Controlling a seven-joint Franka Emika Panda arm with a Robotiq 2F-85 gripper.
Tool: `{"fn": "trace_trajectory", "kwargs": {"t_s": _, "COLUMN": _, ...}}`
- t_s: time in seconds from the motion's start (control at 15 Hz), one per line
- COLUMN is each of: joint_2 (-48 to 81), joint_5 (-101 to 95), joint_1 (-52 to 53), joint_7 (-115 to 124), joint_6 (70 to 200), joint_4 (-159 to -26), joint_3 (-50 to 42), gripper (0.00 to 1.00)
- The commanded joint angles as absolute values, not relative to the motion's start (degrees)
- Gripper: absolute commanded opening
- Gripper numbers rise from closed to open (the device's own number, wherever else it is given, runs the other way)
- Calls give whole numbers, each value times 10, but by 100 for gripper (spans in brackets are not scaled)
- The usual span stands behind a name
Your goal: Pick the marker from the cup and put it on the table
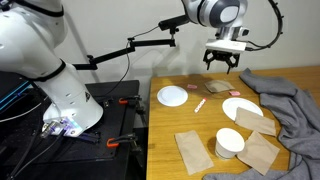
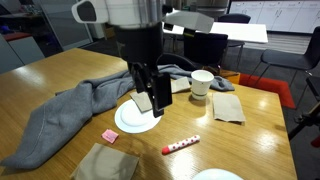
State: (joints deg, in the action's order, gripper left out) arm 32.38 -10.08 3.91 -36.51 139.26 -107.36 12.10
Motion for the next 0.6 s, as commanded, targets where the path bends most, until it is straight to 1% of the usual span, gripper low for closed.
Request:
{"fn": "trace_trajectory", "kwargs": {"t_s": 0.0, "joint_2": 236, "joint_5": -100, "joint_1": 39, "joint_7": -355, "joint_6": 1416, "joint_4": -1153, "joint_3": 124, "gripper": 100}}
{"fn": "trace_trajectory", "kwargs": {"t_s": 0.53, "joint_2": 106, "joint_5": -88, "joint_1": 45, "joint_7": -352, "joint_6": 1426, "joint_4": -1253, "joint_3": 124, "gripper": 100}}
